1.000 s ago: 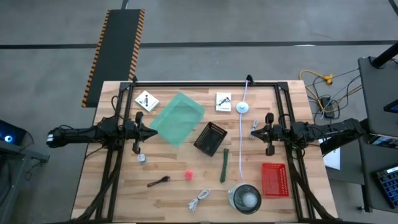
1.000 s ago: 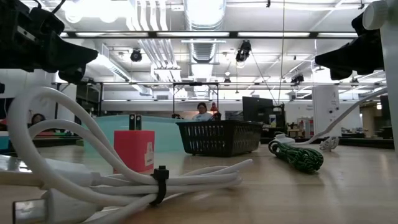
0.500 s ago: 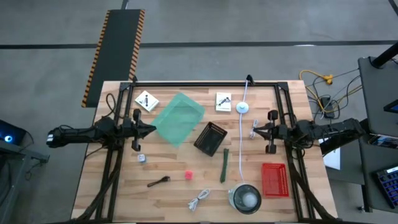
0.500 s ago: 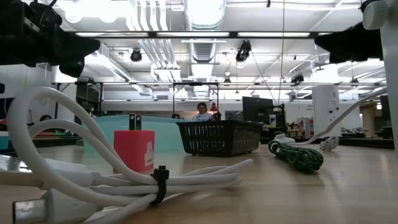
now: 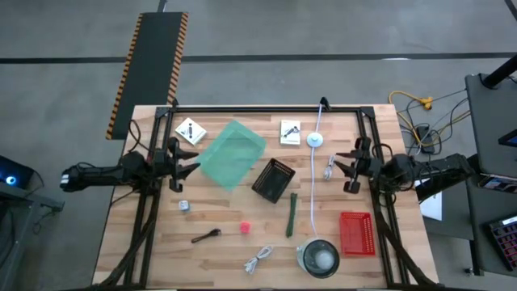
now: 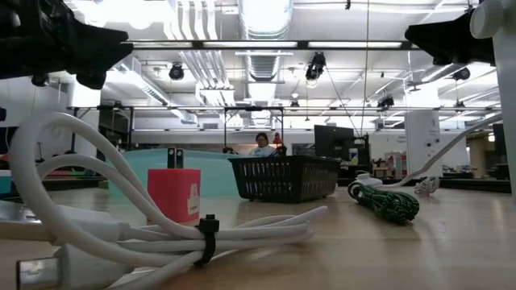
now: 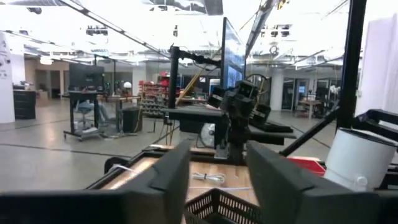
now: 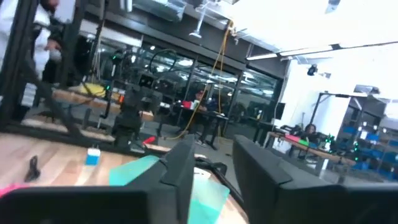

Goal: Pick and place items into bin
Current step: Put the top white charger cable into the green bin

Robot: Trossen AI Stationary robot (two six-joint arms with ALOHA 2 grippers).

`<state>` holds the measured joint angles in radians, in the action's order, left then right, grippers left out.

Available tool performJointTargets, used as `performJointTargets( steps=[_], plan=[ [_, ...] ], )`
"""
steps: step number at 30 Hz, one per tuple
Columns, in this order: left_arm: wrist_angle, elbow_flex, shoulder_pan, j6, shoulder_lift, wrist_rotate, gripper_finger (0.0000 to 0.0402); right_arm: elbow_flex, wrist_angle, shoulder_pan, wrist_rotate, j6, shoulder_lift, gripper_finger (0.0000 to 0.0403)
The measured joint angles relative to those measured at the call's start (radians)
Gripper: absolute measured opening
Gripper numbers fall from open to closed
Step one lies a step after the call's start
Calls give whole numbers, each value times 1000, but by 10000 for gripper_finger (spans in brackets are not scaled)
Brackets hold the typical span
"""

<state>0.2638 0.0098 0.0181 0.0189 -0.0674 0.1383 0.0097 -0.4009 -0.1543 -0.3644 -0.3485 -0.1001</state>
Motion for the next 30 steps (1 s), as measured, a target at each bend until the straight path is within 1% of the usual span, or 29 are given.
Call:
performJointTargets(
  steps=[2, 4, 7, 9, 13, 15, 18, 21, 23, 26, 30],
  plan=[
    [-4, 10, 0, 2, -14, 0, 190, 0, -13, 0, -33, 20, 1, 137],
    [20, 25, 0, 1, -31, 0, 209, 0, -11, 0, -39, 12, 1, 159],
    [64, 35, 0, -5, -64, -1, 220, 11, -6, 0, -35, -15, -1, 184],
    [99, 40, 0, -29, -97, -1, 222, 34, -7, 0, -33, -2, -2, 193],
    [167, 61, 0, -84, -177, -2, 222, 130, 29, 0, -32, 61, -14, 195],
    [216, 64, 0, -85, -220, -2, 222, 195, 103, 0, -37, 85, -35, 192],
    [317, 63, 0, -85, -276, -2, 222, 297, 259, 0, -90, 137, -88, 188],
    [395, 58, 0, -84, -326, -2, 222, 393, 400, 0, -136, 187, -162, 187],
    [438, 48, 0, -84, -354, -2, 222, 452, 461, 0, -139, 213, -215, 188],
    [477, 42, 0, -85, -398, -2, 222, 527, 477, 0, -141, 210, -292, 188],
    [489, 40, 0, -84, -457, -2, 222, 613, 480, 0, -144, 203, -384, 181]
  ],
)
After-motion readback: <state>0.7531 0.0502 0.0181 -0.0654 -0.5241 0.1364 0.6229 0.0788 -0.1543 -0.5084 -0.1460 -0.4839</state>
